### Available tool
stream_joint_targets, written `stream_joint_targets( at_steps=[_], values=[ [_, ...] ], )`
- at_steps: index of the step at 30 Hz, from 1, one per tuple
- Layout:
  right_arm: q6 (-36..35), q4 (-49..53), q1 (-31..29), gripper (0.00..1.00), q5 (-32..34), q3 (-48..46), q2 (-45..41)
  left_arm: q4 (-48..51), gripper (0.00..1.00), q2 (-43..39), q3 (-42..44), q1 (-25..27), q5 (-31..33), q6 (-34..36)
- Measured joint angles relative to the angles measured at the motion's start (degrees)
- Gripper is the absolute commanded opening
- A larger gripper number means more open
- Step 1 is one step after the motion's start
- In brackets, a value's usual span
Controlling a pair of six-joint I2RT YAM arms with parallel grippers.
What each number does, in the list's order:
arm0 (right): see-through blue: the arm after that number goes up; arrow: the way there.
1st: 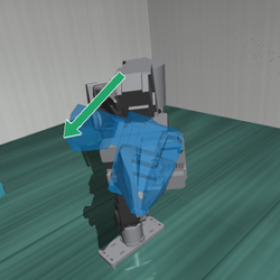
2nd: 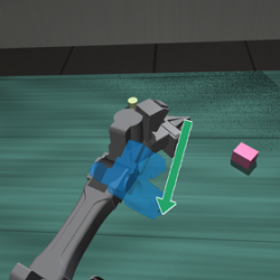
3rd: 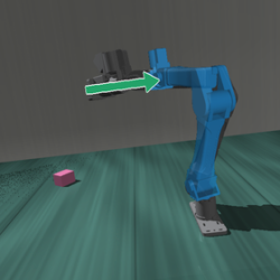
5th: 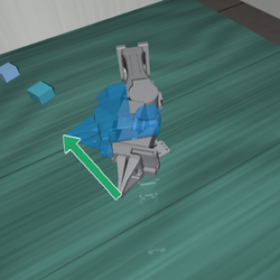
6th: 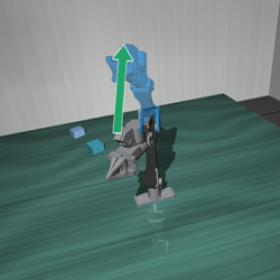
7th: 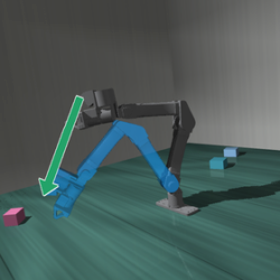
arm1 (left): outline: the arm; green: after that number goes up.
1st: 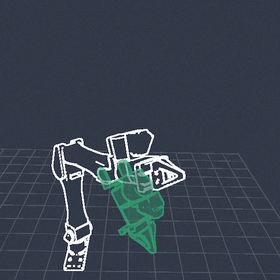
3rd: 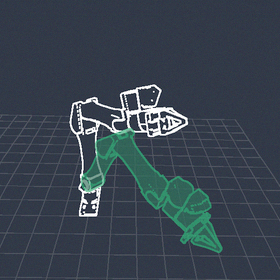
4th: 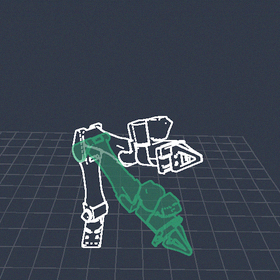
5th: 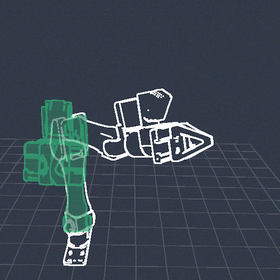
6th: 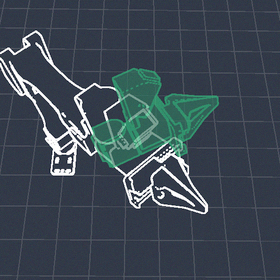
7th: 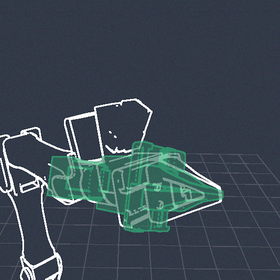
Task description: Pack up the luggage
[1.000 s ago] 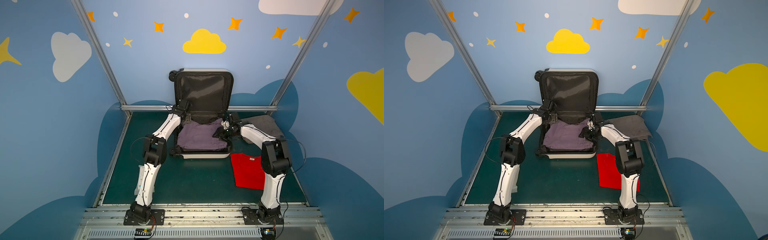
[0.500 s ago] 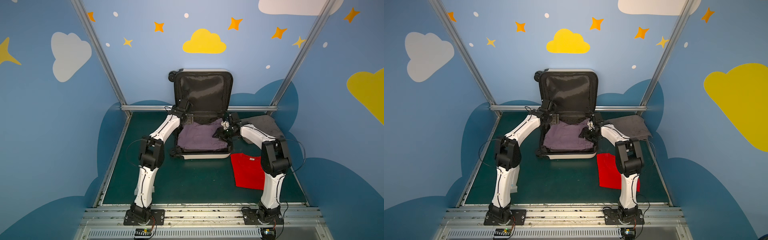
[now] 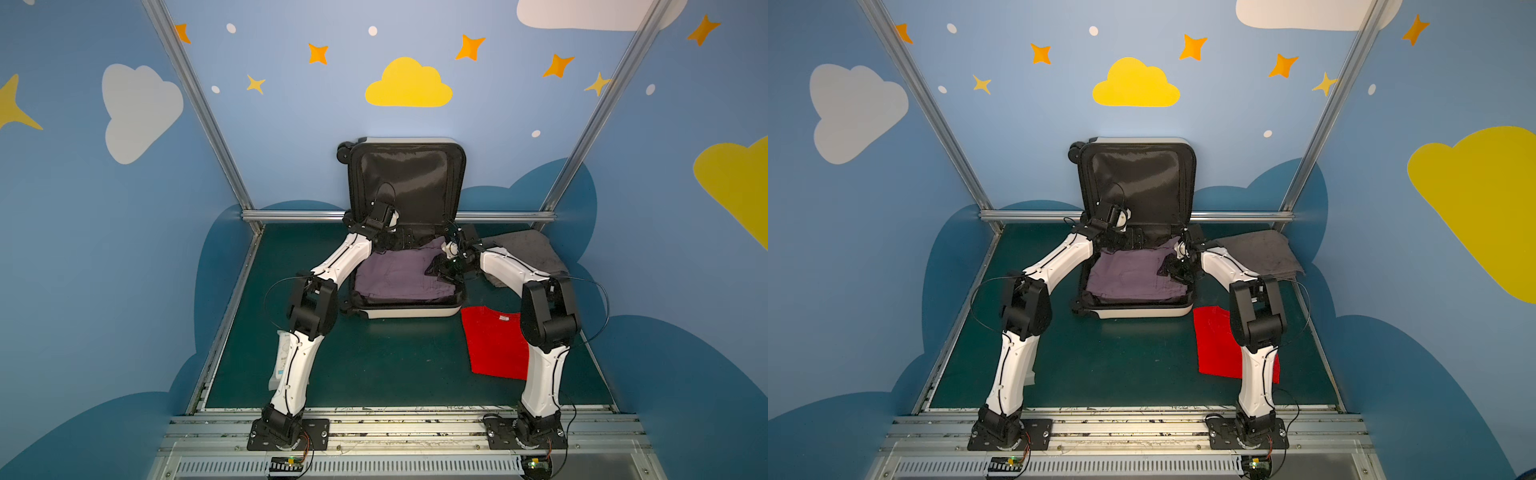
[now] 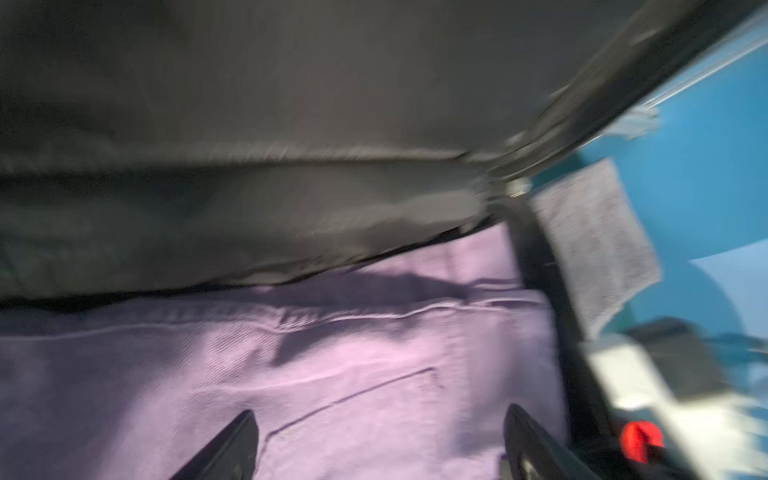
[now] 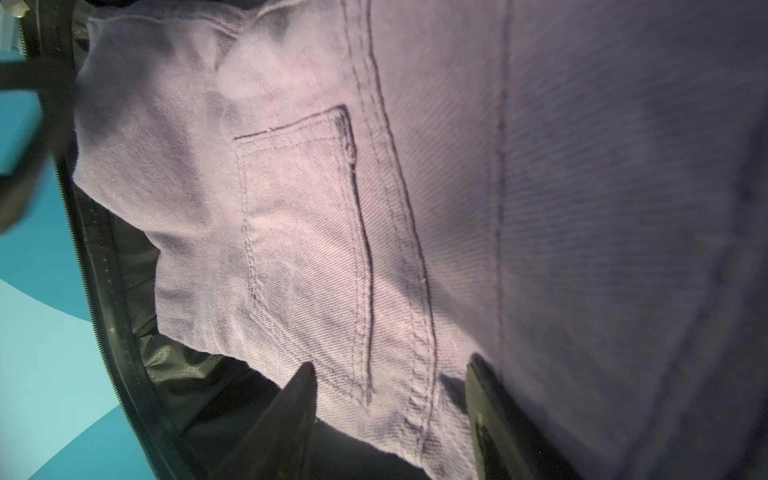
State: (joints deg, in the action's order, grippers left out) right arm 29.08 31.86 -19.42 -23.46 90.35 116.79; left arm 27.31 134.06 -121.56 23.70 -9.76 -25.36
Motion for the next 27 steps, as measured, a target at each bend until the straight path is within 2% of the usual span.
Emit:
stream_joint_targets(
  at_steps=[11,20,27],
  values=[
    [0.00,0.15,0.20,0.58,-0.50,0.26,0.28,-2.60,0.92,0.31,5.25,-5.16,0.46,0.04],
    [0.00,0.13,0.22,0.58,-0.94,0.31,0.50,-8.04,0.92,0.28,10.67,-5.73,-0.04,0.17],
    [-0.52,2.12,0.22,0.58,-0.81,1.73,0.63,-8.41,0.98,-0.26,10.71,-5.92,-1.18,0.92]
  ],
)
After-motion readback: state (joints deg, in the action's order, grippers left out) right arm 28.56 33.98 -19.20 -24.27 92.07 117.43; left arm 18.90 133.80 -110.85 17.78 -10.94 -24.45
